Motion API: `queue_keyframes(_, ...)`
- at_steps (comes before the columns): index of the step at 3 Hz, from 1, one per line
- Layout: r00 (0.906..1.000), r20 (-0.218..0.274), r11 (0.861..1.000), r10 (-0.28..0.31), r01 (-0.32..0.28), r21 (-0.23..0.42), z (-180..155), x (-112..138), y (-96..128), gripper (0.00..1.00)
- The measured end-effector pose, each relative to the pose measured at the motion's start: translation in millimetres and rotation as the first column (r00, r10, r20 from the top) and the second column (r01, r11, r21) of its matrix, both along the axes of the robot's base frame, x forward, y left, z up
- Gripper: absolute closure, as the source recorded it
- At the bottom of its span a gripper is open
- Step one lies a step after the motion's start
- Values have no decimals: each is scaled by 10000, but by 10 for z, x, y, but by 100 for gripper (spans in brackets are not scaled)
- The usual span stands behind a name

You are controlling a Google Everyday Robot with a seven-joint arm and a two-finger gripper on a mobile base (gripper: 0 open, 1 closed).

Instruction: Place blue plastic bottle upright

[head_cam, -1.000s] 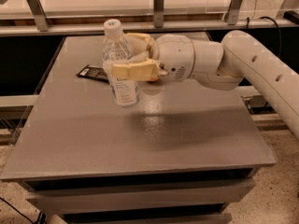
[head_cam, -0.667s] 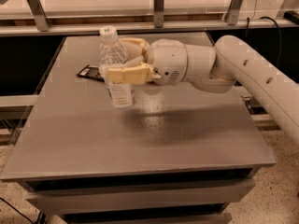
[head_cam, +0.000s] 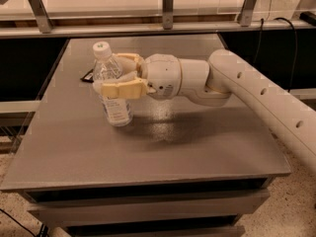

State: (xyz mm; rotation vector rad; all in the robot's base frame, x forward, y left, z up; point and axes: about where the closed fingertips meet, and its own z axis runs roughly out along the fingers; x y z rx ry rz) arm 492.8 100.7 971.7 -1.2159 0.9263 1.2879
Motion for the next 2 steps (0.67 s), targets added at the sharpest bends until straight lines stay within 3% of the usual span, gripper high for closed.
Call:
queue_keyframes(1,9987,-342,9992,375,-371,120,-83,-35,167,100)
queue_keyframes(2,9968,-539,9983,584,-584,29,-106,-56,250,84)
